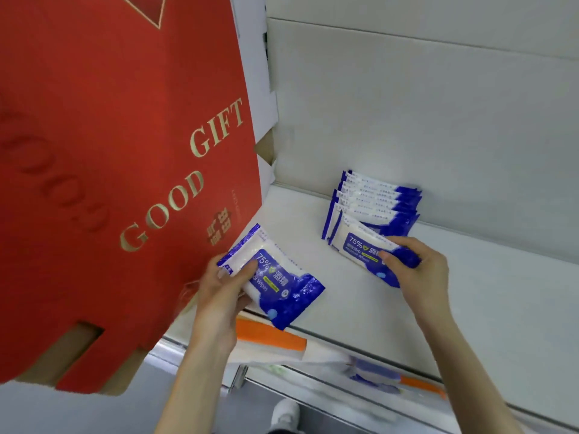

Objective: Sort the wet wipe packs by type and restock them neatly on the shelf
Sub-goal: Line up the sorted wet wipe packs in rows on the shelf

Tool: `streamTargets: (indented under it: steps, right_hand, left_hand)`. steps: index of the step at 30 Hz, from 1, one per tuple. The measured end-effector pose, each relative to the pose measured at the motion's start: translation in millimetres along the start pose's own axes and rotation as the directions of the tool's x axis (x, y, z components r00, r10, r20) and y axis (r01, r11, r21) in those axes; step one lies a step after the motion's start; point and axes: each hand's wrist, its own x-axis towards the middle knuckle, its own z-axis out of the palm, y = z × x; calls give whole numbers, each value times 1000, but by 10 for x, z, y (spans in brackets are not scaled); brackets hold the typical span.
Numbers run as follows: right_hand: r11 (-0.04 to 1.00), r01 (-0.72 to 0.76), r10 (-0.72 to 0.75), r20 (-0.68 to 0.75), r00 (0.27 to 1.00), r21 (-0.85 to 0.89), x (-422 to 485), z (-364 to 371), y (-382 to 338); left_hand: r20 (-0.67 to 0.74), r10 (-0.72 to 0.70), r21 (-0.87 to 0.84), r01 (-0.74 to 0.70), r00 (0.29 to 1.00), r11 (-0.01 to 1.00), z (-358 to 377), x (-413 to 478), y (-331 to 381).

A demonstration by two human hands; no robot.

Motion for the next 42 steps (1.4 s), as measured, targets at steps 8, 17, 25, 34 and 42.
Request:
streamTargets:
  steps: [8,17,25,34,42]
  right_hand:
    - [966,170,-205,-174,963,-196,196,235,3]
    - [983,75,-126,-316,940,-170,187,260,56]
    - [966,-80,141,-238,961,247,72,78,208]
    - [999,-41,41,-235,971,7,90,233,308]
    - [999,-43,38,-243,969,-14,-6,142,309]
  left_hand:
    - [214,108,274,-166,971,947,-98,237,-36]
    - [449,315,658,-547,837,517,436,498,-221]
    - [446,490,708,-630,749,318,1000,657,-587]
    - [495,344,683,-602,798,414,1079,867,-582]
    - [472,266,622,-532,840,575,961,787,-425]
